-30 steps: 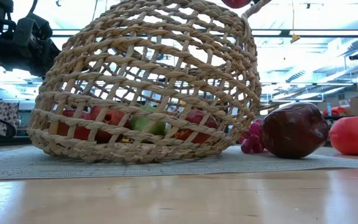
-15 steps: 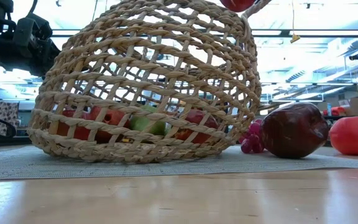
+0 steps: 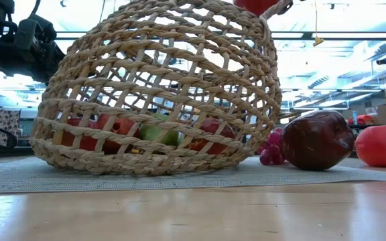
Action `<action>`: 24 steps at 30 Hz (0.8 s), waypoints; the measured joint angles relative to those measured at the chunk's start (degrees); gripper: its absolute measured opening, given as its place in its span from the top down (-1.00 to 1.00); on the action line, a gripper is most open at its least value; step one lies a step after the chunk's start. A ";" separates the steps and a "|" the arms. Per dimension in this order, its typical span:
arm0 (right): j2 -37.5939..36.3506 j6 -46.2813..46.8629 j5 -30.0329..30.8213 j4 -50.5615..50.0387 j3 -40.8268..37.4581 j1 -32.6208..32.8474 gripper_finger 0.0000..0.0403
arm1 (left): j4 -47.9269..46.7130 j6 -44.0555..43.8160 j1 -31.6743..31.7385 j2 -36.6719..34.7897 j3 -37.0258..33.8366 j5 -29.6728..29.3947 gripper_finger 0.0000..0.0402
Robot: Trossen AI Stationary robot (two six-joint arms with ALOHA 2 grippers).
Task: Build produce basket
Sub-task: Put the red apple into the basket
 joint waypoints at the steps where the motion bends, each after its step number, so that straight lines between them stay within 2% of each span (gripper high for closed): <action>1: 0.35 -0.46 0.01 0.39 -0.02 -0.01 -0.74 | 0.00 0.00 -0.01 0.00 0.02 0.00 0.82; 8: 5.39 -2.80 0.01 8.13 -0.04 -1.67 -0.74 | 0.01 -0.01 0.01 -0.01 0.02 0.00 0.83; 15: 11.86 -3.21 0.03 11.43 -0.04 -4.19 -0.74 | 0.00 -0.01 -0.01 0.01 0.01 0.01 0.80; 24: 10.31 -3.66 -3.29 11.79 -0.04 -5.65 -0.74 | 0.02 0.01 0.00 0.00 0.00 0.01 0.84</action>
